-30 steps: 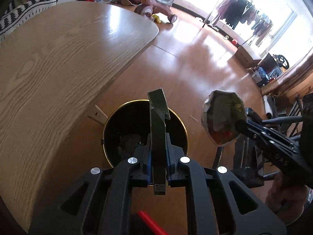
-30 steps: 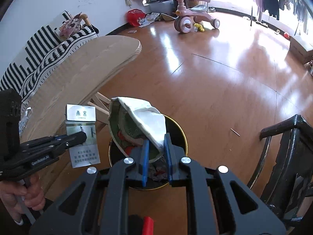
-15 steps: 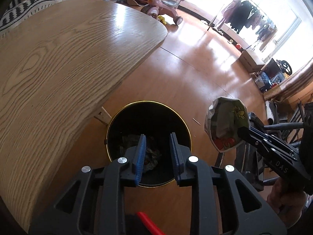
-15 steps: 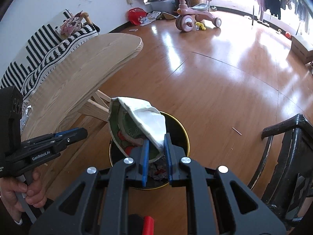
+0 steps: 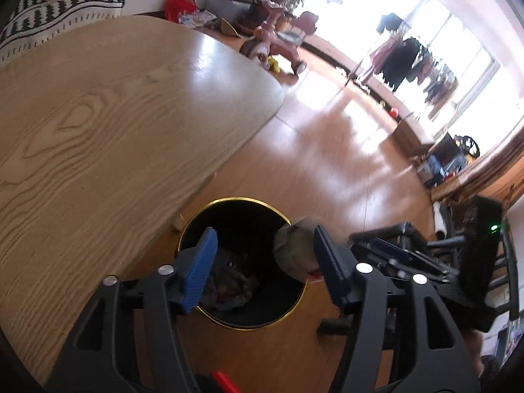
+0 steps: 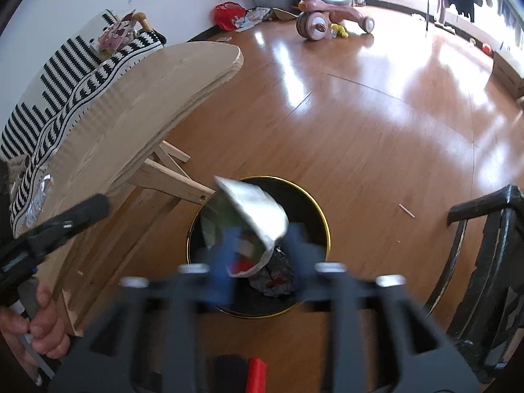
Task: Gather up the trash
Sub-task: 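Carry the box and container over the bin and release both, then grasp the white blister pack with the right tool while the left tool grasps crumpled blue-white paper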
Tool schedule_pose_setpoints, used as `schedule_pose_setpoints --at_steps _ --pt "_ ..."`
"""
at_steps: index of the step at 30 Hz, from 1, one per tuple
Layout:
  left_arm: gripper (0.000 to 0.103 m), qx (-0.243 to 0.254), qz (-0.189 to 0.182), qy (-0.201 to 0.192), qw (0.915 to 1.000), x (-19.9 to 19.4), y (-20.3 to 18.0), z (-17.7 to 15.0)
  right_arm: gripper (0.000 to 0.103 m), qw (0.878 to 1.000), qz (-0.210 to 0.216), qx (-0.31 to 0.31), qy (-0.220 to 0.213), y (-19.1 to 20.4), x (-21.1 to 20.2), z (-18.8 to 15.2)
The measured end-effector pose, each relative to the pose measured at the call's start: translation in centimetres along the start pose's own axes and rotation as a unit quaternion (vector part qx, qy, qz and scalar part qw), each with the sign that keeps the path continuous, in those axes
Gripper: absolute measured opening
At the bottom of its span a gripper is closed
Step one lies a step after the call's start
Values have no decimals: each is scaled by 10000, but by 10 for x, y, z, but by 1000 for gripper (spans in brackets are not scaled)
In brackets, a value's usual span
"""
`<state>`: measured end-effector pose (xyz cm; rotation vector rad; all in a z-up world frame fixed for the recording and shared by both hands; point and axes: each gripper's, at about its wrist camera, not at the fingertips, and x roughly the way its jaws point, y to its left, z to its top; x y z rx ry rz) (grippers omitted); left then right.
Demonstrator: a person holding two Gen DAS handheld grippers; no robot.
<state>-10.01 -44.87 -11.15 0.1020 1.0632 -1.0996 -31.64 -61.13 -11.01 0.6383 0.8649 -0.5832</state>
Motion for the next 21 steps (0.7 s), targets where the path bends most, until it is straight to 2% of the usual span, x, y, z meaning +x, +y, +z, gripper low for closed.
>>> schedule_pose_setpoints --at_steps 6,12,15,18,21 --pt "70 -497 -22 -198 9986 -28 21 9 74 9999 62 -107 40 12 5 2" --pt "77 -1063 -31 -795 9911 -97 68 32 74 9987 229 -453 -14 50 3 11" --pt "80 -1146 365 -1121 9864 -140 101 36 74 9966 378 -735 -59 86 4 20" --pt "81 -1242 823 -1274 9806 -174 137 37 74 9931 572 -1018 -77 131 8 30" --pt "81 -1527 1412 -1398 9681 -215 185 31 74 9868 864 -1370 -35 190 14 38"
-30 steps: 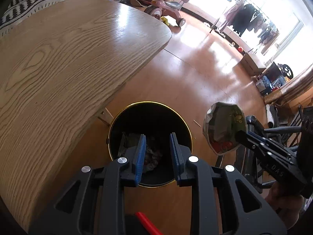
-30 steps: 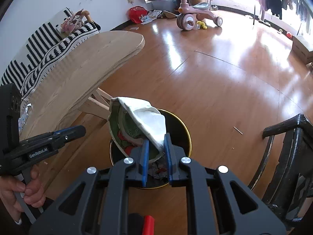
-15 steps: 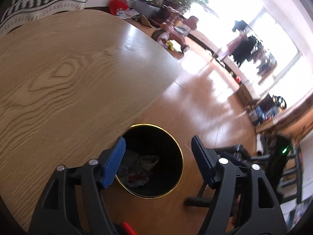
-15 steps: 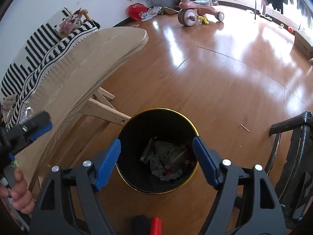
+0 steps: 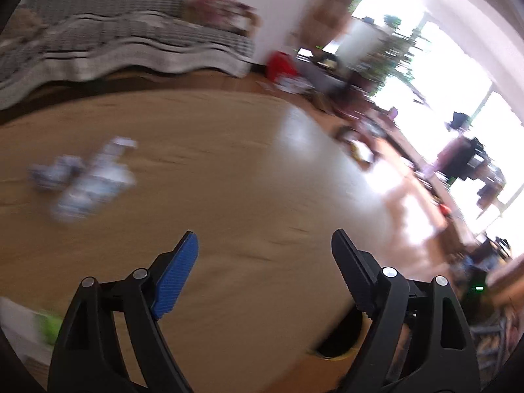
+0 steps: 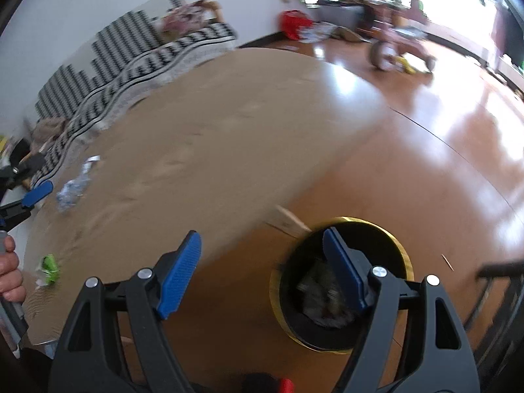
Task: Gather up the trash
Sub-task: 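Grasp the white blister pack with the right tool while the left tool grasps crumpled blue-white paper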
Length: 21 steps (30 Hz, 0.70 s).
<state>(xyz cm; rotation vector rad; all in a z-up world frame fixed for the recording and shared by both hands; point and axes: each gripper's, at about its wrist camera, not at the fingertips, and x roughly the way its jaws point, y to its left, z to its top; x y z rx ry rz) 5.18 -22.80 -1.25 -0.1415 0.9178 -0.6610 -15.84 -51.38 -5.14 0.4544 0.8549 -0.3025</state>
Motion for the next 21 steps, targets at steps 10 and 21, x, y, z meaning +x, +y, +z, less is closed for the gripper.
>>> schedule_pose_setpoints --at_steps 10,21 --pt "83 -171 1268 -200 9916 -80 160 7 78 9843 1148 -1246 496 214 77 23" --pt "83 -790 1409 -312 9864 -71 224 29 80 9841 1283 -806 929 358 169 49"
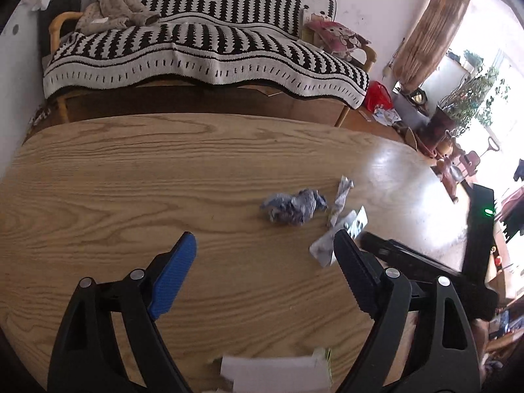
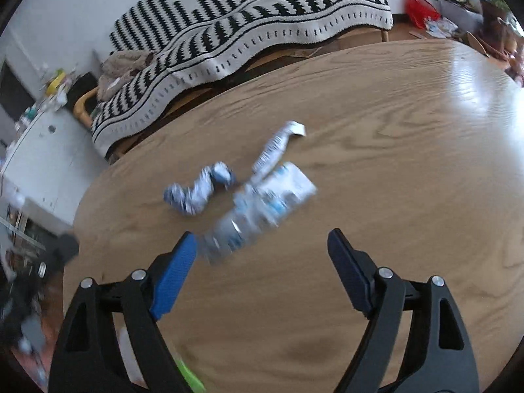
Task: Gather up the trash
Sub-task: 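Grasp the white blister pack with the right tool while the left tool grasps crumpled blue-white paper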
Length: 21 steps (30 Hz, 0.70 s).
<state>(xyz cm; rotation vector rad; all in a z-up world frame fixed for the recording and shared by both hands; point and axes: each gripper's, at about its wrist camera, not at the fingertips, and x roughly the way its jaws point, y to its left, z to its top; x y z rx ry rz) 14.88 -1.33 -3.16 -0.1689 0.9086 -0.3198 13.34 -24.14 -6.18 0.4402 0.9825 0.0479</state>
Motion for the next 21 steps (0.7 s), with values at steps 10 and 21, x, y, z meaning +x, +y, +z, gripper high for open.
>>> schedule_pose_setpoints --at_steps 10,21 --pt "85 145 176 -16 9997 56 -8 15 51 9984 -261 -493 133 5 25 -3" --pt "90 1061 500 532 9917 126 -61 21 28 9969 -124 -769 61 -52 -11 -14"
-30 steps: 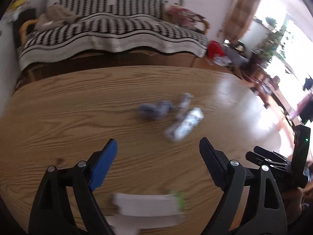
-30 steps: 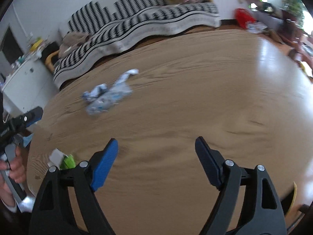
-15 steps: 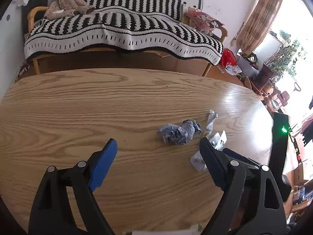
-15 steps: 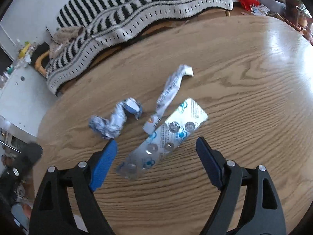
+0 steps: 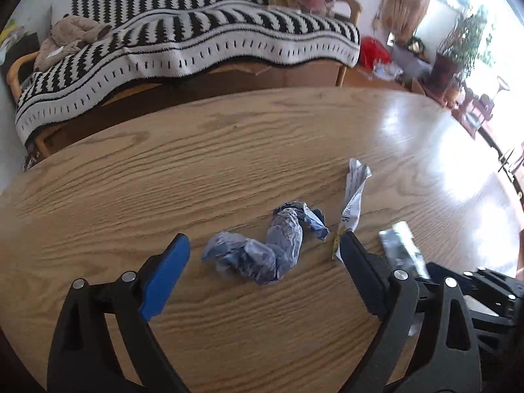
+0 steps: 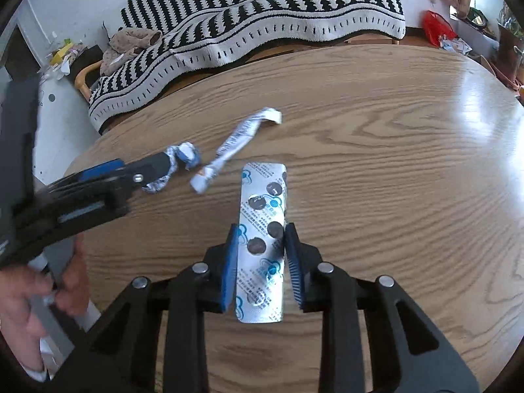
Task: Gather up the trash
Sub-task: 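Grasp the white blister pack with the right tool while the left tool grasps crumpled blue-white paper, then carry the blister pack and paper over the bin and release both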
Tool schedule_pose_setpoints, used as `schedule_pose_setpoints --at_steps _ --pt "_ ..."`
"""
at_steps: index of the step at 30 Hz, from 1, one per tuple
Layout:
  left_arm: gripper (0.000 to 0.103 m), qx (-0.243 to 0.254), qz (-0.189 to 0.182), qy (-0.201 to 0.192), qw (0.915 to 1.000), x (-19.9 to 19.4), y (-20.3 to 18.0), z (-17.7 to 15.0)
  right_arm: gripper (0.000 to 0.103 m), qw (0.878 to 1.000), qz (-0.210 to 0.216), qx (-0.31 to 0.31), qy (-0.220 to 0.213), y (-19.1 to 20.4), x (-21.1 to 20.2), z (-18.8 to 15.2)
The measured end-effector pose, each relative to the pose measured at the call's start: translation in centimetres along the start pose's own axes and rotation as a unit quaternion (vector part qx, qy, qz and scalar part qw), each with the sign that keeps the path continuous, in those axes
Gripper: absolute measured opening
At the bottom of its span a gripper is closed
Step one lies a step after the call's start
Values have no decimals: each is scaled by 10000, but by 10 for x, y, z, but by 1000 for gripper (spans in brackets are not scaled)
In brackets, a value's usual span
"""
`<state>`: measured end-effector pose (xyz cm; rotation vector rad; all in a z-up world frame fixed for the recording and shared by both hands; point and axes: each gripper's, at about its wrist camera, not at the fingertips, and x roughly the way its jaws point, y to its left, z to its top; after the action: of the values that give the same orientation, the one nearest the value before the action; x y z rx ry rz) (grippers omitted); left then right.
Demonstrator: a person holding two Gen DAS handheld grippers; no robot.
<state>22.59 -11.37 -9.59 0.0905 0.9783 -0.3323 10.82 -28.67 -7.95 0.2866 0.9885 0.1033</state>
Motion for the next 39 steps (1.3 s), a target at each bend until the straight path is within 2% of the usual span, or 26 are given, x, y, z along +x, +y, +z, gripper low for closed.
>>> schedule_pose_setpoints --at_steps 3,5,7,8,9,12,15,19,24,27,30,32,36,39 --pt "90 -148 293 381 9987 10 3 3 28 10000 -15 1 -18 -11 -6 -1" --pt "88 -207 229 393 9988 15 7 5 28 10000 -12 17 -49 -15 -9 1" --pt "74 -78 313 516 9981 25 4 2 28 10000 7 16 -88 -16 -12 2" --pt "62 40 469 430 9980 25 0 1 28 9999 14 3 -114 -16 -14 3" --pt "42 125 479 386 9980 22 -4 2 28 9999 16 -29 -153 -15 -17 3" --pt "39 161 301 297 9990 11 -11 6 28 9997 10 -87 -237 -13 -24 6" --pt "38 320 476 93 9983 -6 -18 7 28 9995 7 -83 -320 -13 -32 8" --pt "38 132 417 -188 9989 -39 -18 11 28 9989 -12 -35 -462 -18 -53 4" --pt "38 -81 -82 -481 9988 -81 -32 12 27 9974 -232 145 -664 -49 -102 -18" --pt "38 12 -640 -415 9971 -99 -71 0 27 9941 -595 432 -802 -90 -145 -44" --pt "38 389 -1150 -277 9922 -109 -123 -19 27 9882 -975 756 -904 -132 -186 -75" --pt "38 789 -1531 -166 9849 -118 -177 -42 27 9828 -1205 1017 -962 -159 -212 -99" --pt "38 1499 -2188 72 9642 -129 -275 -87 27 9672 -1651 1639 -1020 -214 -266 -161" --pt "38 1894 -2456 243 9504 -128 -328 -117 27 9567 -1843 1992 -1054 -240 -291 -200"
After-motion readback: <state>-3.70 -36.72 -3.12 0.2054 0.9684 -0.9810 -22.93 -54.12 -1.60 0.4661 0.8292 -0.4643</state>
